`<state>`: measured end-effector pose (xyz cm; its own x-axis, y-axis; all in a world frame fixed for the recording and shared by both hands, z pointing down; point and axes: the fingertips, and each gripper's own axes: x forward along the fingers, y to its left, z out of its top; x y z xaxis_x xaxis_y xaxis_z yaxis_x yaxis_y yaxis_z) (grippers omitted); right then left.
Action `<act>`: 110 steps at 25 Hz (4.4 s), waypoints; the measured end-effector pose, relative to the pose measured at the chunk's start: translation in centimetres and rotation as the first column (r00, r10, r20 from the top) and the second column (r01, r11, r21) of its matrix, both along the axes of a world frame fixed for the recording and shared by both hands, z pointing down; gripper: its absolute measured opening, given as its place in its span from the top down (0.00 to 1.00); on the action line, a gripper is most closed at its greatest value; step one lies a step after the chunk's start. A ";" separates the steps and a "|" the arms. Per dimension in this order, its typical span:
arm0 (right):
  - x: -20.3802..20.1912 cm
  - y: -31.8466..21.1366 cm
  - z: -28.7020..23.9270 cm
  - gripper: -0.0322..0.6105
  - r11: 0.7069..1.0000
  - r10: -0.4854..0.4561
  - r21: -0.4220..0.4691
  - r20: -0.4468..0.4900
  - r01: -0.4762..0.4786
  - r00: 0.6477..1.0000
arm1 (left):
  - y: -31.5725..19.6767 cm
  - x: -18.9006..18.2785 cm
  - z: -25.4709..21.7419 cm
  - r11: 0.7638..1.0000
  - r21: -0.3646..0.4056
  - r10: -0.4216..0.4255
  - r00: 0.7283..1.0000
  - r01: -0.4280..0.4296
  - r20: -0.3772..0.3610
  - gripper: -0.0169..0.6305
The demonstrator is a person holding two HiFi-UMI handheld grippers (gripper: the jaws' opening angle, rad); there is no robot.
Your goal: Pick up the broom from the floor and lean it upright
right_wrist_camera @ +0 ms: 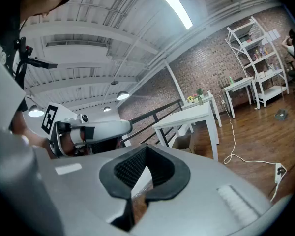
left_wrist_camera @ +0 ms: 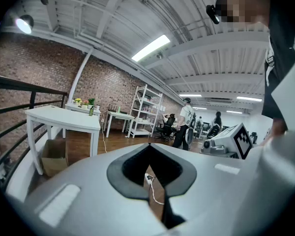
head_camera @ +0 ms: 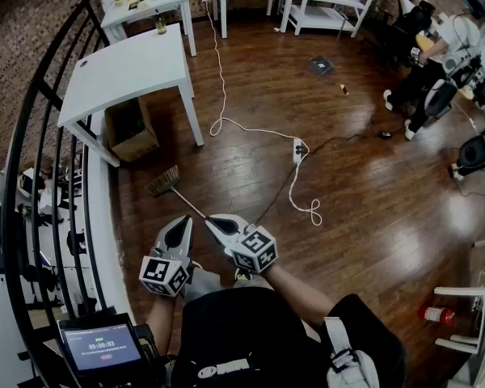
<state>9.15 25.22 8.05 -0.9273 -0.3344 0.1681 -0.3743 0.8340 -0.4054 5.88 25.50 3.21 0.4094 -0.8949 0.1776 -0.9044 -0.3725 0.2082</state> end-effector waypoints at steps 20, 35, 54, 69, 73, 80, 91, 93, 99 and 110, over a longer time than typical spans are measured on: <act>-6.2 -9.9 11.2 0.95 0.954 0.108 -0.234 -0.319 -0.188 0.942 | -12.9 -8.6 26.9 0.580 -0.565 0.770 0.622 -0.587 0.144 0.81; -3.3 -11.0 33.0 0.94 0.895 0.077 -0.382 -0.379 -0.231 0.922 | -14.2 -8.4 55.0 0.248 -0.821 0.969 0.153 -0.515 0.197 0.57; -3.7 -7.5 76.6 0.94 0.854 -0.380 -0.519 -0.641 -0.012 0.667 | -8.3 -2.4 90.1 0.112 -0.838 0.983 -0.065 -0.534 0.173 0.50; 0.3 -8.8 78.6 0.92 0.813 -0.326 -0.557 -0.676 -0.169 0.661 | -8.0 -3.5 94.6 0.215 -0.839 0.870 -0.291 -0.500 0.397 0.77; -0.1 -9.6 77.0 0.93 0.833 -0.294 -0.529 -0.672 -0.162 0.680 | -6.7 -4.1 93.6 0.168 -0.835 0.833 -0.377 -0.523 0.404 0.79; 0.1 -18.0 60.3 0.94 0.954 -0.073 -0.263 -0.662 -0.141 0.746 | -11.3 -4.3 80.8 0.238 -0.772 0.878 -0.209 -0.590 0.431 0.79; 1.7 -34.3 19.1 0.83 0.932 0.361 0.106 -0.381 -0.347 0.851 | -26.6 -10.3 52.0 0.617 -0.542 0.787 0.452 -0.571 0.420 0.81; 1.2 -35.8 14.9 0.74 0.917 0.400 0.144 -0.299 -0.373 0.866 | -29.4 -12.6 48.9 0.697 -0.493 0.713 0.575 -0.520 0.402 0.82; -9.1 -34.7 14.4 0.54 0.953 0.298 0.117 -0.176 -0.281 0.938 | -33.6 -20.3 43.3 0.849 -0.413 0.474 0.821 -0.329 0.319 0.82; -30.9 -42.2 17.0 0.79 0.982 0.130 0.159 -0.199 -0.099 0.971 | -37.8 -26.4 40.1 0.883 -0.441 0.299 0.915 -0.158 0.272 0.82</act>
<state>-21.73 -16.99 25.09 -0.8314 -0.4717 0.2936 -0.5336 0.8252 -0.1854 -20.50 -12.30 43.27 0.4496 -0.6039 0.6582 -0.8459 -0.5246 0.0964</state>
